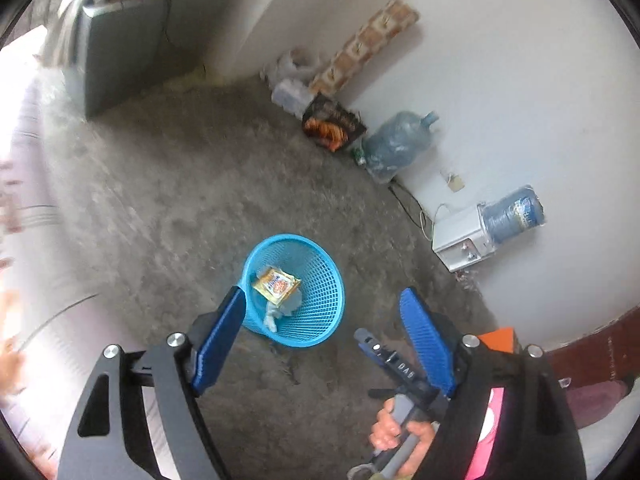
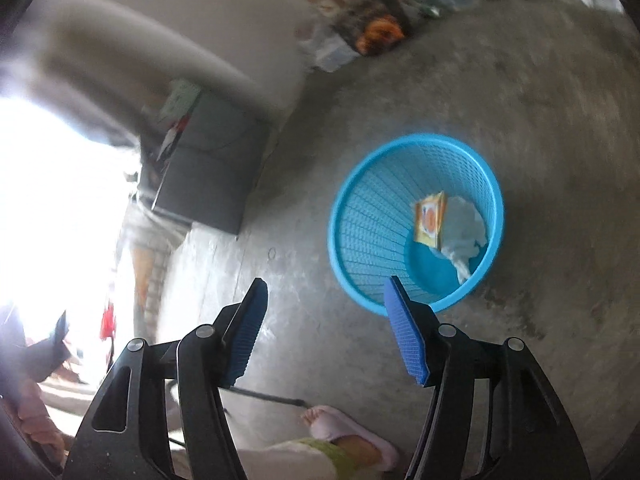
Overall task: Collect trash
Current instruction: 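Open both tools to drop the glove and packet into the basket, then move both open tools back over the table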
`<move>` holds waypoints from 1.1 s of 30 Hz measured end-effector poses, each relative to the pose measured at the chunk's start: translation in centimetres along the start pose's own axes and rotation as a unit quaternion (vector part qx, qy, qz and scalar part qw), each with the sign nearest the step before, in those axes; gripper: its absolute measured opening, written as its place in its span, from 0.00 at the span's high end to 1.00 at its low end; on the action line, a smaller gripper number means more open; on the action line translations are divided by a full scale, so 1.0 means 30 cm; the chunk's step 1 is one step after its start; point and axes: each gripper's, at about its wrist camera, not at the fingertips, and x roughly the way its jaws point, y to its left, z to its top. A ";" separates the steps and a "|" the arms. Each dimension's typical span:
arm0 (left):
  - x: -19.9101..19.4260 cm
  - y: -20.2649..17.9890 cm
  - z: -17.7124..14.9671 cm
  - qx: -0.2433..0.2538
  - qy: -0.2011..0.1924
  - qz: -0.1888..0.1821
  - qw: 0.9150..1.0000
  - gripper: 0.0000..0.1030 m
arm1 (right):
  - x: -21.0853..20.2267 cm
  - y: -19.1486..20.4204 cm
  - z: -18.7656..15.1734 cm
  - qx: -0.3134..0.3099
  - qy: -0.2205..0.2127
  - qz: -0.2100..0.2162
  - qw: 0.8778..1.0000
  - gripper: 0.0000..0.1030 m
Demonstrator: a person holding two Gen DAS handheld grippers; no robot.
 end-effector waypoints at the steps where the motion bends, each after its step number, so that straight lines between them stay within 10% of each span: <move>1: -0.059 0.002 -0.025 0.003 -0.010 0.002 1.000 0.24 | -0.018 0.026 -0.008 -0.011 -0.002 0.002 1.000 0.41; 8: -0.427 0.172 -0.257 -0.003 -0.102 0.081 0.991 0.19 | -0.077 0.264 -0.120 -0.128 0.012 0.003 0.992 0.30; 18: -0.896 0.423 -0.720 -0.077 -0.230 0.178 0.954 0.19 | -0.077 0.633 -0.333 -0.277 0.077 0.052 0.956 0.28; 33: -1.110 0.554 -0.974 -0.134 -0.305 0.206 0.920 0.19 | -0.001 1.023 -0.601 -0.391 0.157 0.099 0.901 0.27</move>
